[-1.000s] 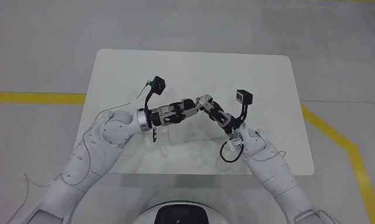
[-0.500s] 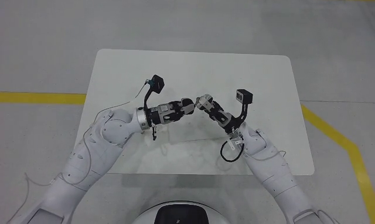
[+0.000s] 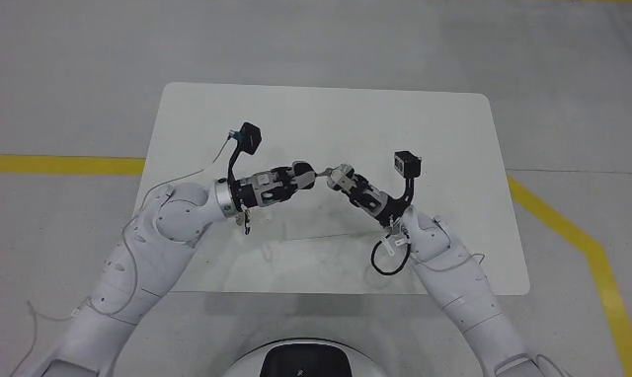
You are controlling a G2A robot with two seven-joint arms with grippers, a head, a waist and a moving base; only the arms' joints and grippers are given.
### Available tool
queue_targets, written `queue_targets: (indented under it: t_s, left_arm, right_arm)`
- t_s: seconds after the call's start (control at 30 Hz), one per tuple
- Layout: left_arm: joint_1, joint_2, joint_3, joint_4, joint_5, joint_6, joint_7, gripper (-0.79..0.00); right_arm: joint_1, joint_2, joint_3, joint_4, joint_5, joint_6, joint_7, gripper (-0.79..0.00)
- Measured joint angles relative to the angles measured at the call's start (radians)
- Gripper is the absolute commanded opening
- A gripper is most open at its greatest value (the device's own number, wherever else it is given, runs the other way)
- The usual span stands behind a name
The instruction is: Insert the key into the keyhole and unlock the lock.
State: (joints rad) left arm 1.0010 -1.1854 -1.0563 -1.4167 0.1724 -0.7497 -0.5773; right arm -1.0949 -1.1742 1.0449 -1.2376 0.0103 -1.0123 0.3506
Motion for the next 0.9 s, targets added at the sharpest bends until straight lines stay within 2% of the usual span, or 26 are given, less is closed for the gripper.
queue_targets:
  t_s: [0.03, 0.1, 0.2, 0.33, 0.57, 0.73, 0.9]
  left_arm:
    - [0.005, 0.003, -0.008, -0.006, -0.005, -0.003, -0.011, -0.785]
    - [0.011, 0.008, -0.018, -0.014, -0.016, -0.008, -0.033, -0.785]
    - [0.015, 0.018, -0.032, -0.026, -0.033, 0.0, -0.095, -0.785]
    - [0.022, 0.034, -0.071, -0.043, -0.088, 0.013, -0.177, -0.785]
    - [0.022, 0.057, -0.099, -0.069, -0.121, 0.052, -0.331, -0.785]
    - [0.016, 0.064, -0.088, -0.081, -0.108, 0.078, -0.393, -0.785]
    - [0.009, 0.066, -0.072, -0.081, -0.099, 0.095, -0.398, -0.785]
  right_arm:
    - [0.0, 0.0, -0.002, 0.0, 0.0, 0.0, 0.009, -0.474]
    - [0.002, 0.001, -0.006, 0.003, 0.004, 0.0, 0.026, -0.477]
    - [0.007, 0.002, -0.009, 0.008, 0.015, 0.0, 0.052, -0.437]
    - [0.017, 0.004, -0.015, 0.023, 0.003, 0.0, 0.098, -0.499]
    - [0.035, 0.003, -0.042, 0.038, 0.009, 0.0, 0.157, -0.489]
    - [0.048, 0.003, -0.065, 0.051, 0.025, 0.0, 0.211, -0.536]
    - [0.059, 0.003, -0.079, 0.06, 0.047, 0.0, 0.242, -0.551]
